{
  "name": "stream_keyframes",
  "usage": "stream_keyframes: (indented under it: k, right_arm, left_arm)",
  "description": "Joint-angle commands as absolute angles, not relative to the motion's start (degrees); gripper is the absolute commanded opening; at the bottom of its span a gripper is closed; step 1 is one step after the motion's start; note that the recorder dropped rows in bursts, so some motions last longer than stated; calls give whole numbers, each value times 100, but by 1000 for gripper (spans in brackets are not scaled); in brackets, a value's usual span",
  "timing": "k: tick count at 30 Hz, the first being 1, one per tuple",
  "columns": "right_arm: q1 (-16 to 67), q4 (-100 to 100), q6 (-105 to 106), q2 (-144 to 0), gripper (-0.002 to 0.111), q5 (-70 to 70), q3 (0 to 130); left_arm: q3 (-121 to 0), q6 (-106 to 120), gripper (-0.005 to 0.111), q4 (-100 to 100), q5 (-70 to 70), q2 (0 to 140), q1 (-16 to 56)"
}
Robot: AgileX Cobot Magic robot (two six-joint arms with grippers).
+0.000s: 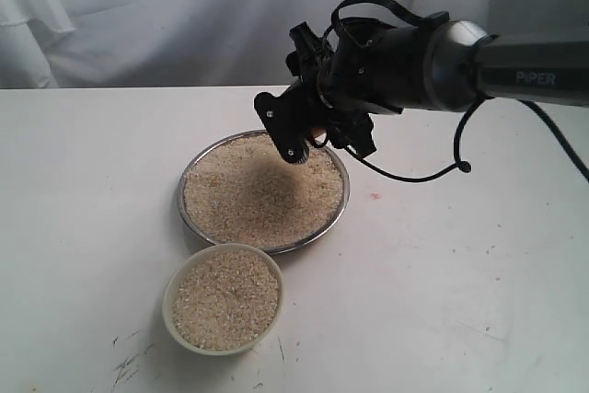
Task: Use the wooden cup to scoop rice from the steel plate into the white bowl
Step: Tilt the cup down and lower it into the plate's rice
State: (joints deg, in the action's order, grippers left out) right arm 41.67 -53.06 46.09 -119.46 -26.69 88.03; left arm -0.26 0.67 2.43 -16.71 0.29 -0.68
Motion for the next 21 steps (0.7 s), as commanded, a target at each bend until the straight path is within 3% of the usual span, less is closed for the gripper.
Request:
stream_keyframes:
  k: [1, 21]
  right_arm:
    - [4192, -5517, 4624, -12211, 0, -2827, 9047]
    - [4419, -6497, 4566, -13072, 0, -3389, 9593]
  left_arm:
    - [0, 49, 0, 248, -1634, 0, -60]
    - [0, 49, 0, 248, -1634, 0, -60]
